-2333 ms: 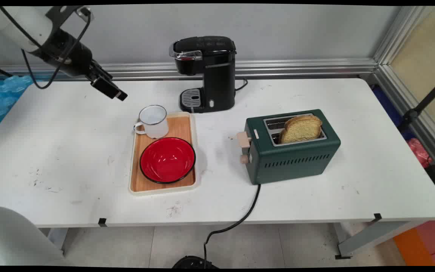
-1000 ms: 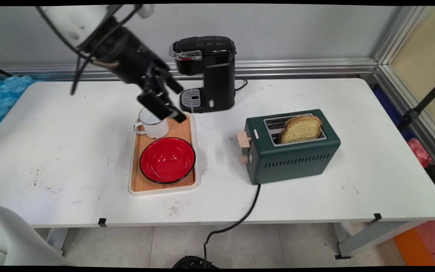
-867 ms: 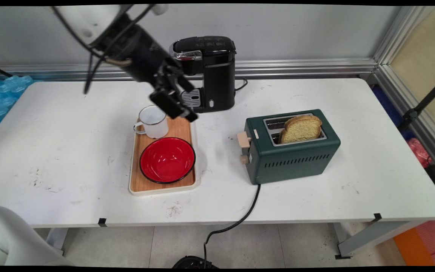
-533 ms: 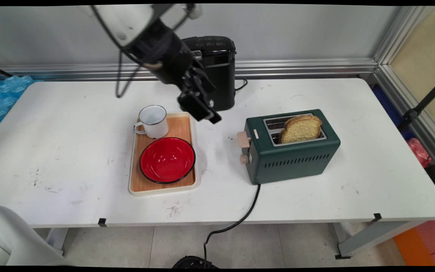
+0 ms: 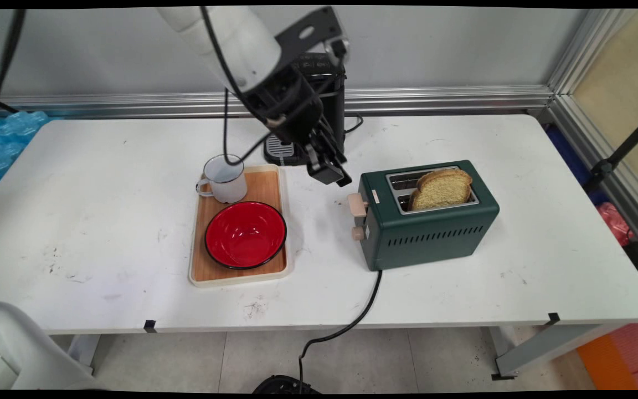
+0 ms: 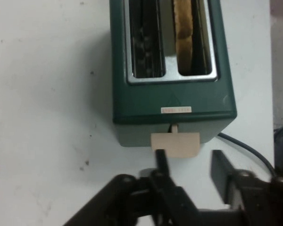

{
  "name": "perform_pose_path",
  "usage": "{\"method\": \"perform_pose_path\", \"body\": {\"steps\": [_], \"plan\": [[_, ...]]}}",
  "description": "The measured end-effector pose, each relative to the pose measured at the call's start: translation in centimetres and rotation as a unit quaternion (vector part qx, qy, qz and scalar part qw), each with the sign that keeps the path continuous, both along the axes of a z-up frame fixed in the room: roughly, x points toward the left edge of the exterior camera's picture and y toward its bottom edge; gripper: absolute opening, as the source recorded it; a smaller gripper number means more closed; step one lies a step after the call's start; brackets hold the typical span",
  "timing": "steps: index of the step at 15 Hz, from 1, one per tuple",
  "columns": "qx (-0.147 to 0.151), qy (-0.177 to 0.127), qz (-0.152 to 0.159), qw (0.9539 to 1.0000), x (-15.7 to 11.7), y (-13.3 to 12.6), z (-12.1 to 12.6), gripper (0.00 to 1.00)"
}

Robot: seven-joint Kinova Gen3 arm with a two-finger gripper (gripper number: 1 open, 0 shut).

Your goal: Press the toaster switch

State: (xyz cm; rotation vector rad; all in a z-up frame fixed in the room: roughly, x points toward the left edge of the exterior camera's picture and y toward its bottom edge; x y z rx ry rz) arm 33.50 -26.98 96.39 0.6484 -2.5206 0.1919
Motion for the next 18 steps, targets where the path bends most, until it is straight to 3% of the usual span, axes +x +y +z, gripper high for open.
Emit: {"method": "perform_pose_path", "body": {"steps": [9,18], "plan": [[0.011,-0.039,-0.008,0.9992,-3.0,-2.1,-4.6,0.00],[0.021,-0.057,-0.011,0.9981,-4.8,-3.3,-8.1,0.00]]}}
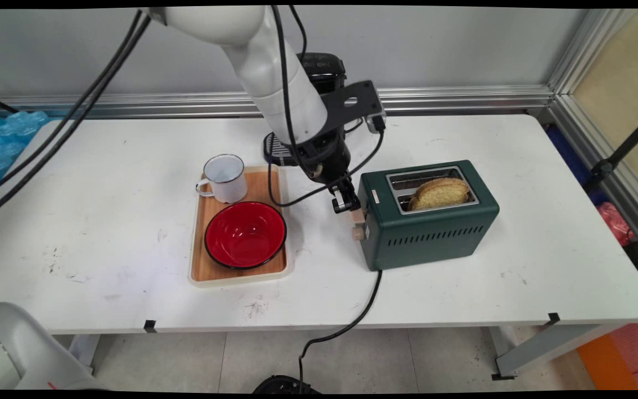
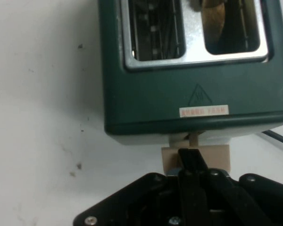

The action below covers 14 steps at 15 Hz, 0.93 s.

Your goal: Press the toaster switch

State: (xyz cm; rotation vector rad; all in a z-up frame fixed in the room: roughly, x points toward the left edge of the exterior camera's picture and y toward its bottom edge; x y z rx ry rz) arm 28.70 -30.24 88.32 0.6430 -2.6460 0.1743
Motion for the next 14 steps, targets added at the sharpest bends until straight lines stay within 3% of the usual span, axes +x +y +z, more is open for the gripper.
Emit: {"method": "perform_pose_path", "body": {"steps": [14], "plan": [[0.014,-0.012,0.005,0.9998,-0.8,-0.4,-2.8,0.00]]}}
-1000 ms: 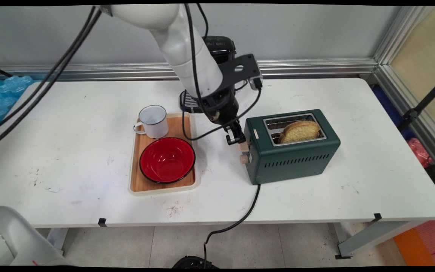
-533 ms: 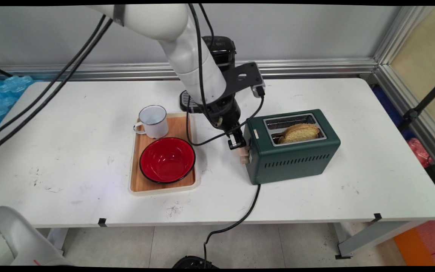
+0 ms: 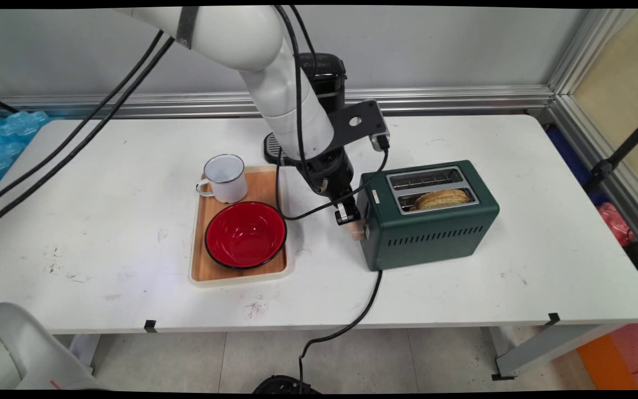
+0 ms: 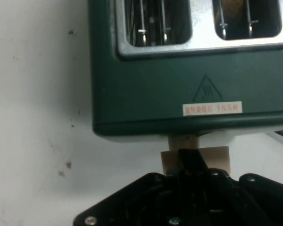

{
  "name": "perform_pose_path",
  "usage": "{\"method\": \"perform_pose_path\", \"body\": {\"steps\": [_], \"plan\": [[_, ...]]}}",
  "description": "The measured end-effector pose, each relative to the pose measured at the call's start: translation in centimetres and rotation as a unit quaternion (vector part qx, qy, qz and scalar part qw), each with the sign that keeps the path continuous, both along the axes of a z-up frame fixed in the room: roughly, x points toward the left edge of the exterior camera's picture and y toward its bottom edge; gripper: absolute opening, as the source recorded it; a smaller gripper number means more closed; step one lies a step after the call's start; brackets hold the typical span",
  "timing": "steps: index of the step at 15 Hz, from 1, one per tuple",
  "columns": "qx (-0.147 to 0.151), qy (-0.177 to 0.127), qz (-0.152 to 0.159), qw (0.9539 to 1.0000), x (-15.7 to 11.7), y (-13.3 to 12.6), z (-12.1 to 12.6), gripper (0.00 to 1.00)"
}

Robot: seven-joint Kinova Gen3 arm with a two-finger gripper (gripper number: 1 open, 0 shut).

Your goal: Press the toaster switch

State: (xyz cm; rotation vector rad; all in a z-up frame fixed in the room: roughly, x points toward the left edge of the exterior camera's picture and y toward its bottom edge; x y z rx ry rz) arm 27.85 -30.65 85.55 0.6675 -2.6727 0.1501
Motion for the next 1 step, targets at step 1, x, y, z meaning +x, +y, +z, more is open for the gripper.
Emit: {"method": "perform_pose_path", "body": {"steps": [1], "plan": [[0.001,-0.001,0.001,1.0000,0.04,0.02,-0.08,0.00]]}}
